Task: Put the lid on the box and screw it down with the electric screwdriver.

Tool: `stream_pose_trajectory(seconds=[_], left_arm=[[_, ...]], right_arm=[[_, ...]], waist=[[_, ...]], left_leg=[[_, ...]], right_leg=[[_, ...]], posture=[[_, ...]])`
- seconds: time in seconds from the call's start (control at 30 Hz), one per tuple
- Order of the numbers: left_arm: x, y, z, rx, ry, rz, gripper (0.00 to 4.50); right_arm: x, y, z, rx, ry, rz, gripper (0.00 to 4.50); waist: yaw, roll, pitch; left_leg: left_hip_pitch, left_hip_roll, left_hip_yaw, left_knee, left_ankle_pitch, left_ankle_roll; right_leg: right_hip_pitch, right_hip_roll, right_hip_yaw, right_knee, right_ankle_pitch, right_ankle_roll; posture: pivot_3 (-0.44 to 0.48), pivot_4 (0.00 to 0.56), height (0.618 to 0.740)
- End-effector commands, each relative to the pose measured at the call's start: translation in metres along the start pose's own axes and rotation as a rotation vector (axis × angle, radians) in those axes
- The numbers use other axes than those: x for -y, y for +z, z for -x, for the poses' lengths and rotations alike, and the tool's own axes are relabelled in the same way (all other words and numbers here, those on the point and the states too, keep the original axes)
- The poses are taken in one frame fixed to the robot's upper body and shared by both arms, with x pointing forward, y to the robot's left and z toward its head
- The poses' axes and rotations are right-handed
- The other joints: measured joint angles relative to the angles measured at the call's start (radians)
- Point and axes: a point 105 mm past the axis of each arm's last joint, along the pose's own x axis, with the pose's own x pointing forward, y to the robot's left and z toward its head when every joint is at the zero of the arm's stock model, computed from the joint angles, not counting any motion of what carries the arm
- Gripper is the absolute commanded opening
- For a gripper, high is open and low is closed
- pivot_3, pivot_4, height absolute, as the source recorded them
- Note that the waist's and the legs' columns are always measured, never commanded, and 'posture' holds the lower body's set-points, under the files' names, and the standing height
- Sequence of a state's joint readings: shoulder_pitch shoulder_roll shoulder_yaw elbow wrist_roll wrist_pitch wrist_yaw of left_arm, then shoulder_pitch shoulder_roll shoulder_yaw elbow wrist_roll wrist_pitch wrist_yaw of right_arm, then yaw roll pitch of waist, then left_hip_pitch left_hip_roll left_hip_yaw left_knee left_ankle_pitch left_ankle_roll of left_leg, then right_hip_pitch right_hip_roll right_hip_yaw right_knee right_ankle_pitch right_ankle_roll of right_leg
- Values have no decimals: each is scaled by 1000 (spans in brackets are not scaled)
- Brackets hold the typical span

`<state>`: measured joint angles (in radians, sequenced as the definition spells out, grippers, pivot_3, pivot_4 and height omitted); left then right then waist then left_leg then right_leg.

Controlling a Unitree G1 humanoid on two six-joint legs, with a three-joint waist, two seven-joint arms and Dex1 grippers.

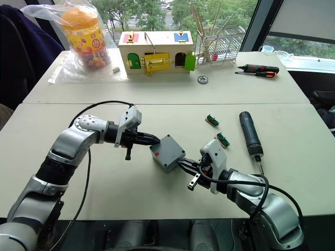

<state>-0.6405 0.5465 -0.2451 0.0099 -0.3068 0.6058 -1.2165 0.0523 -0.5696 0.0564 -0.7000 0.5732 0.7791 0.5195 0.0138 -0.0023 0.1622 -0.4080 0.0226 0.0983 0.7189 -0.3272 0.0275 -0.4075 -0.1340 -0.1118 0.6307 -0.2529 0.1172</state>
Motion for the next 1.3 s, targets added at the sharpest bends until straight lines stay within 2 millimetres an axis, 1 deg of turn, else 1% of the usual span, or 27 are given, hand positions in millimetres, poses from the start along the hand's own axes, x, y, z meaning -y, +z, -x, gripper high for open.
stream_pose_trajectory(seconds=[0.03, 0.17, 0.37, 0.57, 0.73, 0.93, 1.3], left_arm=[[-5, 11, 6, 30, 22, -21, 0], [-16, 16, 13, 54, 70, -12, 0], [-19, 7, 12, 31, 83, -10, 0], [-10, -1, 7, 15, 45, -4, 0], [-6, -5, 4, -1, 28, -11, 0], [-2, -3, 1, 11, 11, -7, 0], [2, -5, -1, 4, -3, -5, 0]], right_arm=[[-3, 6, 1, 27, 13, 17, 85], [-3, 6, 1, 24, 17, 21, 85], [-3, 6, 1, 22, 21, 23, 85], [-3, 5, 1, 21, 20, 24, 85], [-1, 6, 0, 24, 15, 25, 85], [0, 7, 0, 24, 11, 26, 85], [1, 7, 0, 30, 1, 25, 85]], waist=[[0, 0, 0], [0, 0, 0], [0, 0, 0], [0, 0, 0], [0, 0, 0], [0, 0, 0], [0, 0, 0]], left_leg=[[0, 0, 0, 0, 0, 0], [0, 0, 0, 0, 0, 0], [0, 0, 0, 0, 0, 0], [0, 0, 0, 0, 0, 0], [0, 0, 0, 0, 0, 0], [0, 0, 0, 0, 0, 0], [0, 0, 0, 0, 0, 0]], right_leg=[[0, 0, 0, 0, 0, 0], [0, 0, 0, 0, 0, 0], [0, 0, 0, 0, 0, 0], [0, 0, 0, 0, 0, 0], [0, 0, 0, 0, 0, 0], [0, 0, 0, 0, 0, 0], [0, 0, 0, 0, 0, 0]], posture=[[0, 150, 711], [0, 150, 711], [0, 150, 711], [0, 150, 711], [0, 150, 711], [0, 150, 711], [0, 150, 711]])
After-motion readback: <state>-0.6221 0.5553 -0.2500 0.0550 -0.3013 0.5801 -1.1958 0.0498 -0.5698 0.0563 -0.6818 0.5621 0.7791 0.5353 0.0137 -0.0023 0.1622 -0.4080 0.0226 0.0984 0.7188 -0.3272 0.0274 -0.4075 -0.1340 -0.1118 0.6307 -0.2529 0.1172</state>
